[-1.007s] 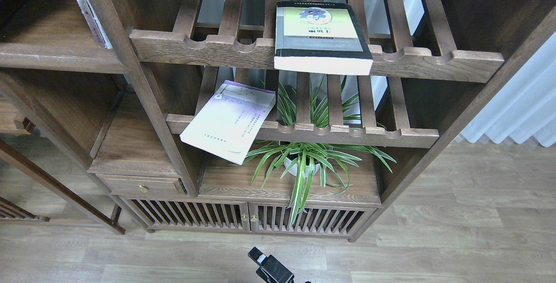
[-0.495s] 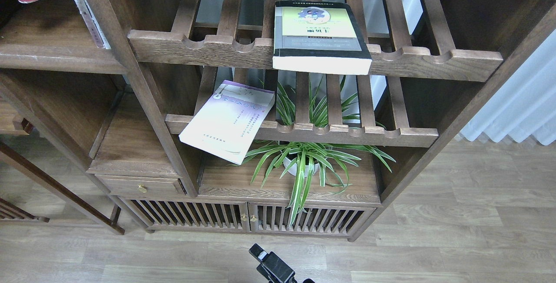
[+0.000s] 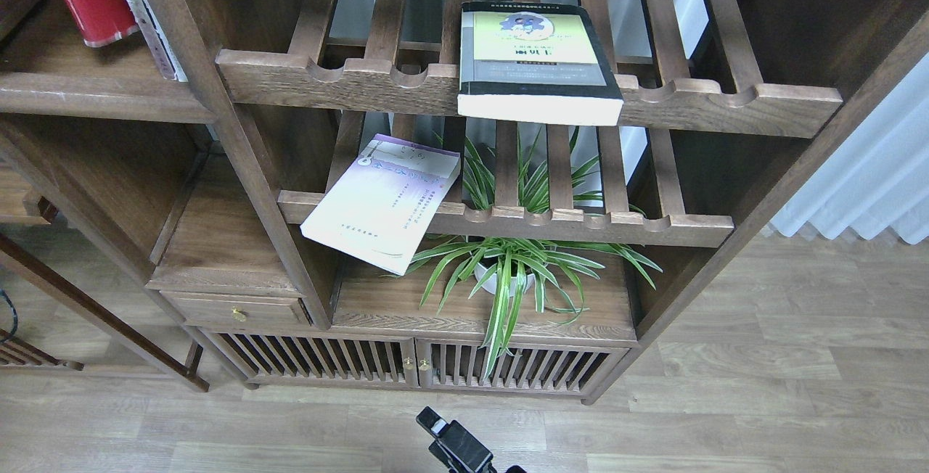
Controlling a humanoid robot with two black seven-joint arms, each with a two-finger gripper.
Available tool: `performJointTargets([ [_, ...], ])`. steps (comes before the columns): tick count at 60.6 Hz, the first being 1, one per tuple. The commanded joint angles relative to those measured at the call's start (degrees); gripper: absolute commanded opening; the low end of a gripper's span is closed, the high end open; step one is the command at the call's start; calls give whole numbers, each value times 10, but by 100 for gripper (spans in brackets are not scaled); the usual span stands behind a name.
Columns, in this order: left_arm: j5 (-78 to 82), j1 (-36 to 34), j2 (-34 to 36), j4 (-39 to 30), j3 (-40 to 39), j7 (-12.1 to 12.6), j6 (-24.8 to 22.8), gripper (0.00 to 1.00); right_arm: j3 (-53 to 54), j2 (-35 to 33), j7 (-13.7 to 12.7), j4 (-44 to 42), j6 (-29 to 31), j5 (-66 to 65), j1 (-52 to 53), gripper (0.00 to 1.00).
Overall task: Organize books on shelf
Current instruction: 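Carry the red book with the left gripper onto the side shelf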
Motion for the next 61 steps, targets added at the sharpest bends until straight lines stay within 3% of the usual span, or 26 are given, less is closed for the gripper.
performJointTargets([
  [1,-28,16,4,-17,-9,0,0,38,0,0,1,-1,0,0,1,99],
  [29,-89,102,11,-109,-124,0,0,41,7,0,4,-4,0,2,0,99],
  [43,-101,211,11,-212,-216,0,0,49,7,0,5,-5,0,2,0,99],
  [61,-196,390,5,-292,-261,0,0,55,7,0,10,-9,0,9,0,99],
])
